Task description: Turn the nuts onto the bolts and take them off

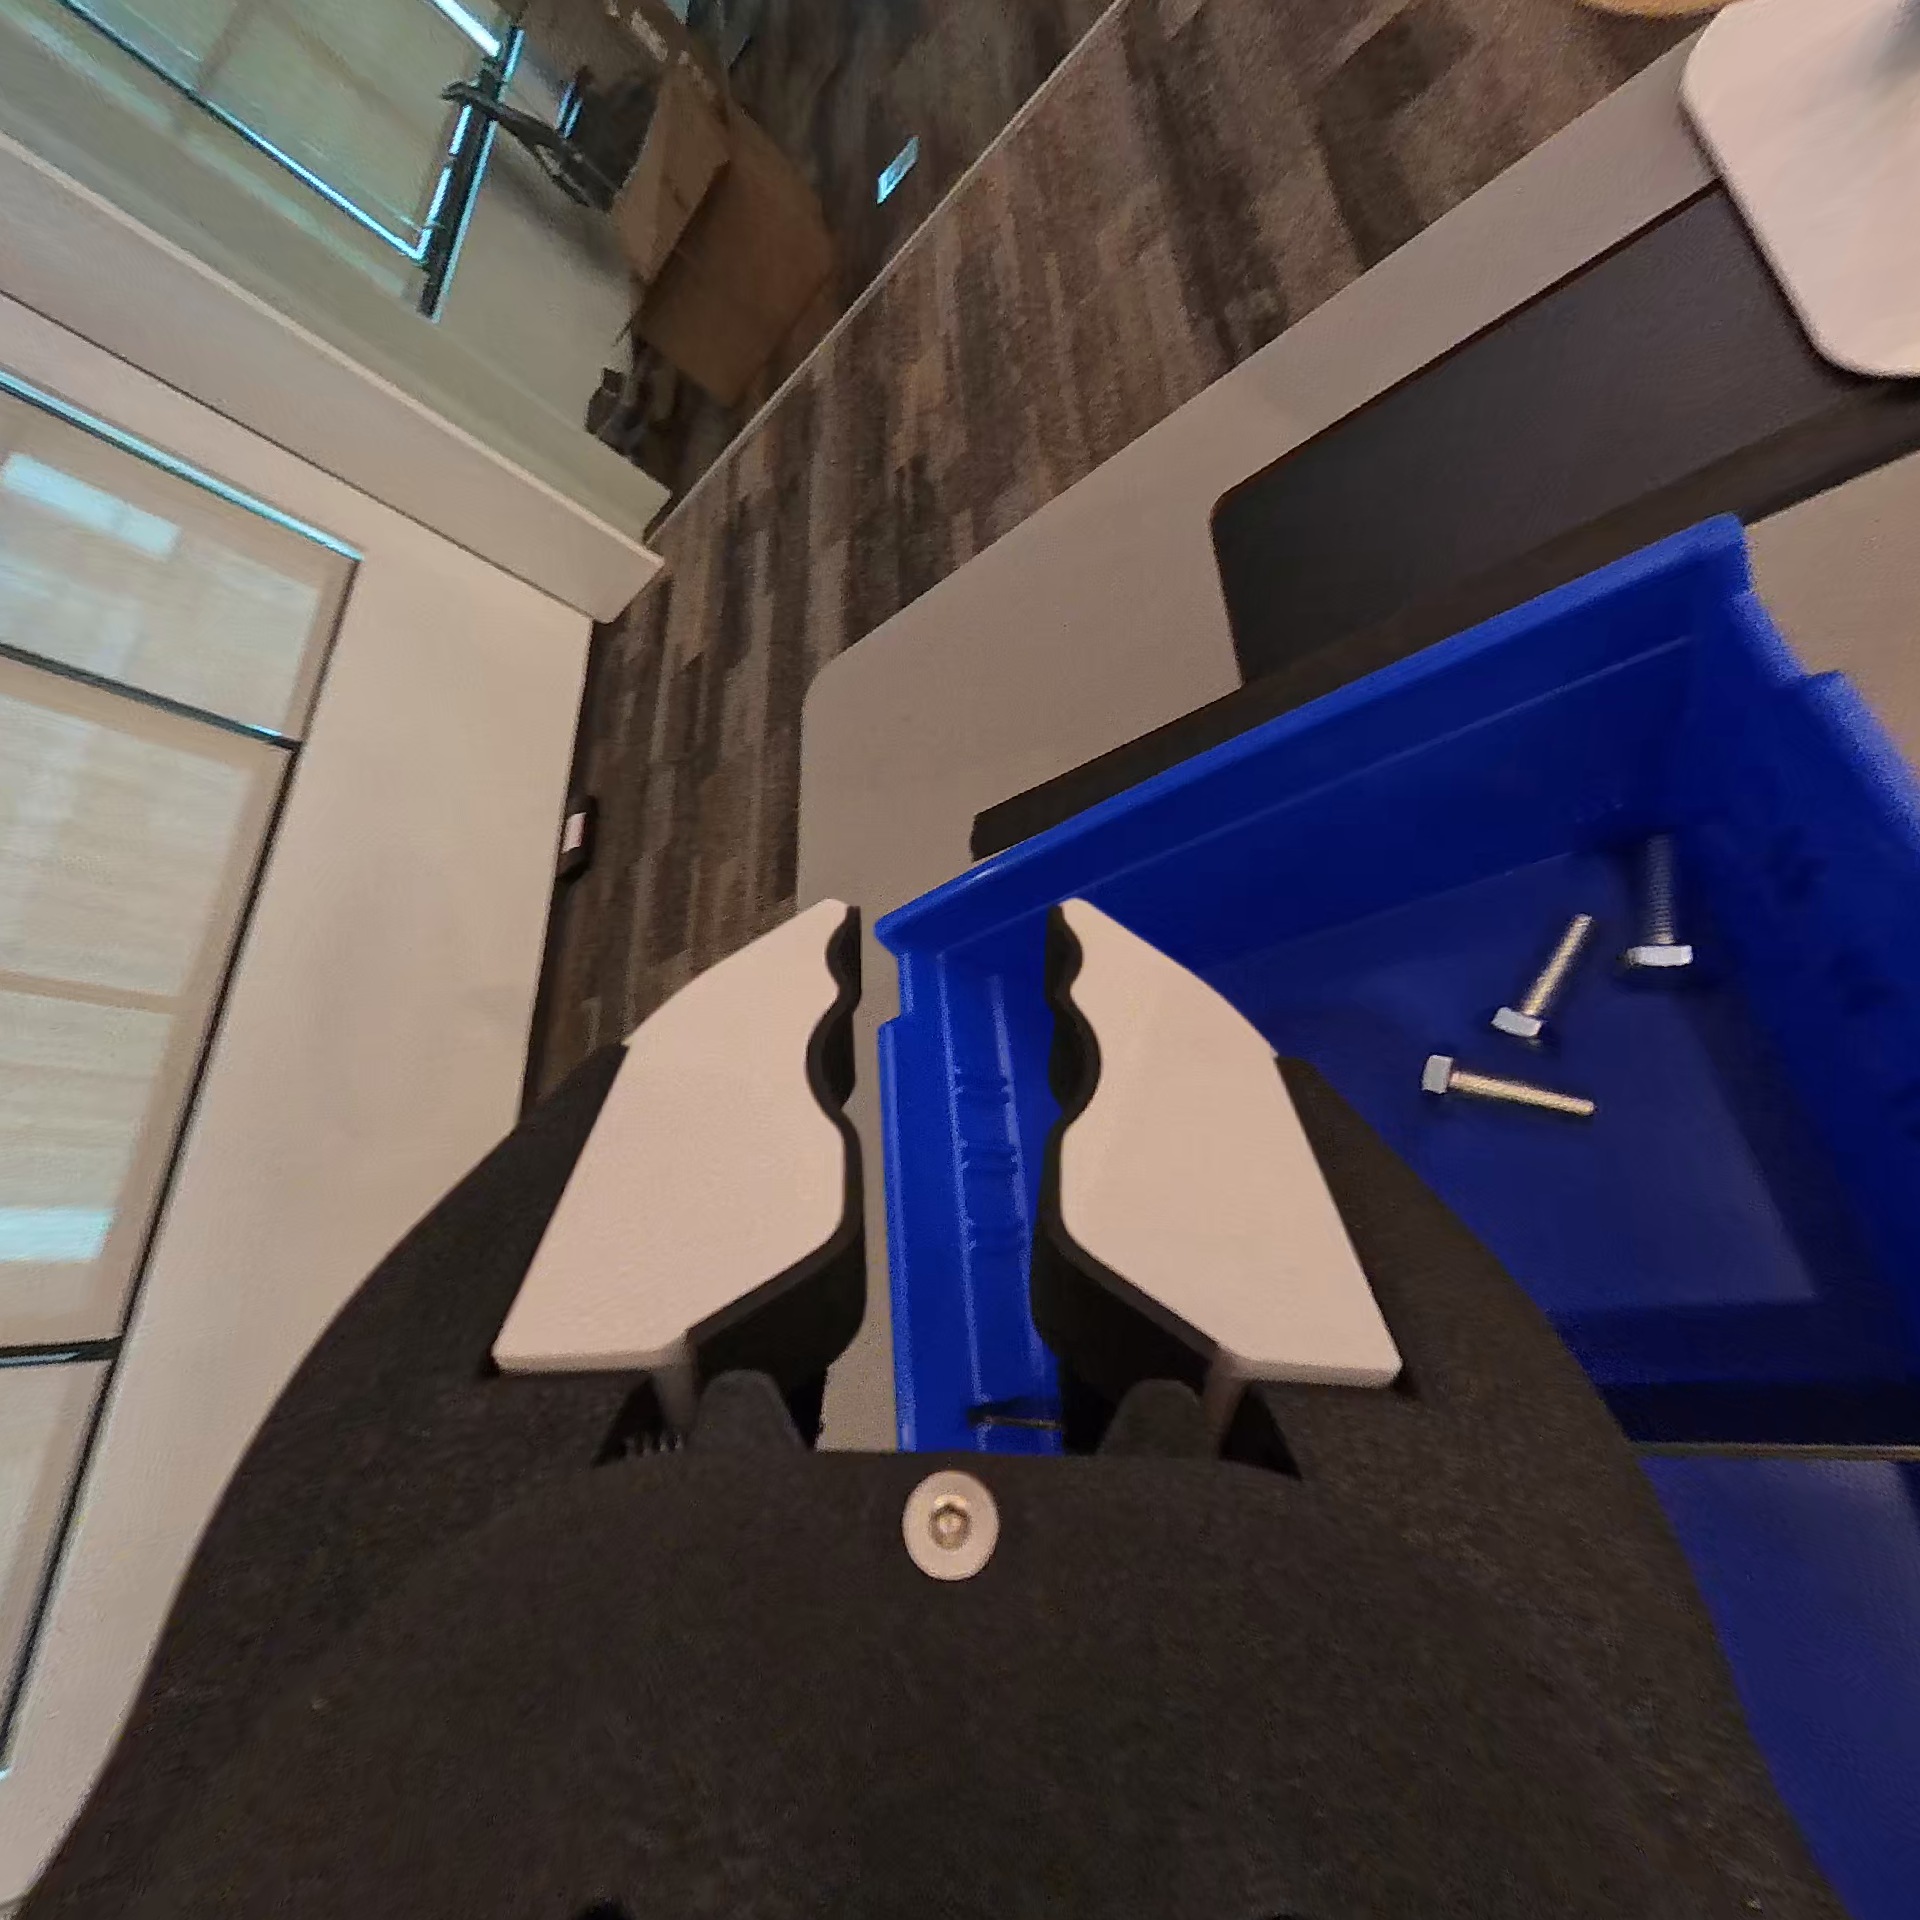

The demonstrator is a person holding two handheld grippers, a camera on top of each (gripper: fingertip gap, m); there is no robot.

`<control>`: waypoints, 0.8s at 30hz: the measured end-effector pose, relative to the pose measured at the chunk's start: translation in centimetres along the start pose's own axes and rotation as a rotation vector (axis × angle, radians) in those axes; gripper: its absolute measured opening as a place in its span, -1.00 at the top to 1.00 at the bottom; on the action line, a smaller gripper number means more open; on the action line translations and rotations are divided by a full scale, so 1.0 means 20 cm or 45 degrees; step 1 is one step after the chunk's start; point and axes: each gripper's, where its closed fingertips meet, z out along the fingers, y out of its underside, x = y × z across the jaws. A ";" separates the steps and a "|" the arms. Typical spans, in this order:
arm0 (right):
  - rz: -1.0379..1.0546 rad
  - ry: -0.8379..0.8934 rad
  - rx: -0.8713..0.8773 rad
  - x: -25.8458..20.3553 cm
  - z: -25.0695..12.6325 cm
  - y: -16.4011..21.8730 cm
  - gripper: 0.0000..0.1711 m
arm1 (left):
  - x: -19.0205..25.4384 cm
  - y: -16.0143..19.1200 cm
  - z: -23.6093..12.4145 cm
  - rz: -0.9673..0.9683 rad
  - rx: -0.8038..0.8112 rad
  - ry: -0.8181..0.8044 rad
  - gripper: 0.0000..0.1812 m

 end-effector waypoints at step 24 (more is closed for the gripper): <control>-0.013 -0.031 -0.163 0.03 0.09 0.14 0.49 | 0.60 0.28 0.09 1.229 -0.064 1.106 0.70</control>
